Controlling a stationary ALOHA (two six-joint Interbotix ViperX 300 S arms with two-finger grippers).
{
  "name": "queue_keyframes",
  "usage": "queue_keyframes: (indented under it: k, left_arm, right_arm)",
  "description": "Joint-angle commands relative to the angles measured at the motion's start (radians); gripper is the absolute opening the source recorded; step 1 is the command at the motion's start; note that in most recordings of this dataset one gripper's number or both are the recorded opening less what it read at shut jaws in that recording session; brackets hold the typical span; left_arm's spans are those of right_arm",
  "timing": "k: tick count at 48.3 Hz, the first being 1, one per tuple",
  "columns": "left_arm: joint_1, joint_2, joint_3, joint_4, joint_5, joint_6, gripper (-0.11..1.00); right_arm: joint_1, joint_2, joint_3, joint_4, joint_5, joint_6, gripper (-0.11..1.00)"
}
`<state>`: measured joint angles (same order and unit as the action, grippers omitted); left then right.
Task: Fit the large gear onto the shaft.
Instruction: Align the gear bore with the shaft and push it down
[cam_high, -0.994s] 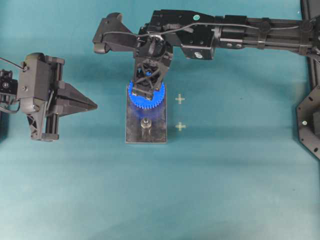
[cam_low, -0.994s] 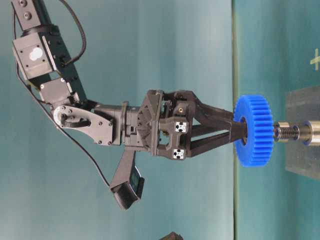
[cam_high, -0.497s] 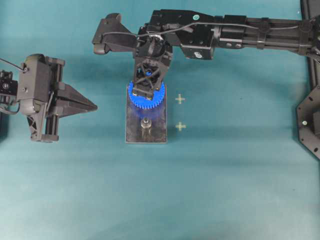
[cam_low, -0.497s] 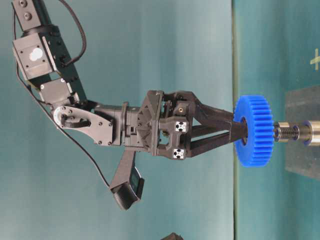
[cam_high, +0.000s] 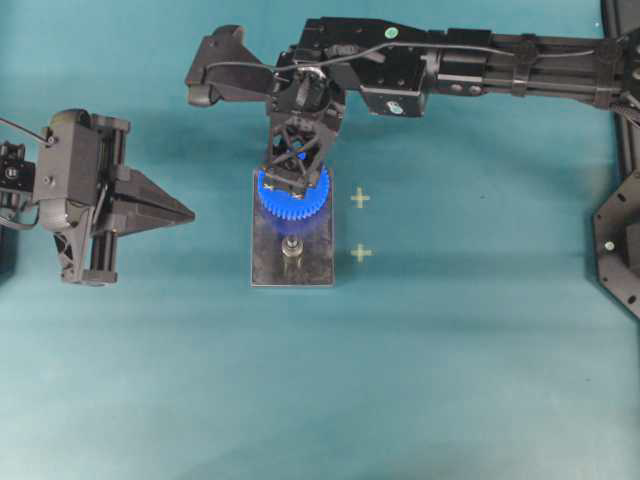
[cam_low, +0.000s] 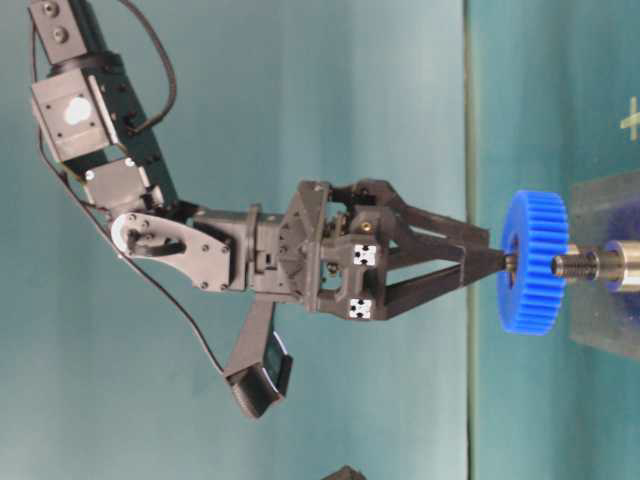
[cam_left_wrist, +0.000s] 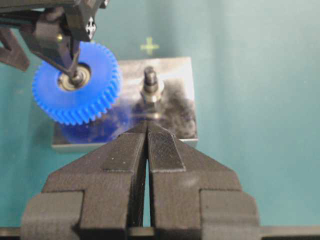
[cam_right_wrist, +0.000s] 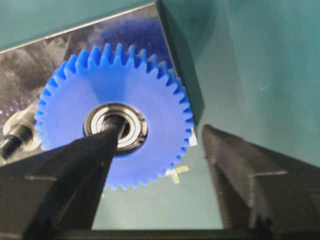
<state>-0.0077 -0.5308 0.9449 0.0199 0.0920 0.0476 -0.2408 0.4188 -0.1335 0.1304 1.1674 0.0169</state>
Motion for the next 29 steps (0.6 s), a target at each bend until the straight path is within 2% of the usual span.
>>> queue_keyframes:
  k: [1,16,29]
  left_arm:
    - [-0.002,-0.002,-0.025,0.002,-0.014,-0.002,0.00]
    - [0.000,-0.002,-0.018,0.002,-0.028,-0.006,0.00]
    - [0.000,-0.002,-0.015,0.002,-0.031,-0.008,0.00]
  right_arm:
    - [-0.003,-0.021,-0.018,-0.003,-0.002,-0.003,0.77]
    - [0.061,-0.020,-0.058,0.003,-0.002,0.002,0.77]
    - [0.071,0.023,-0.051,0.003,-0.003,0.000,0.77]
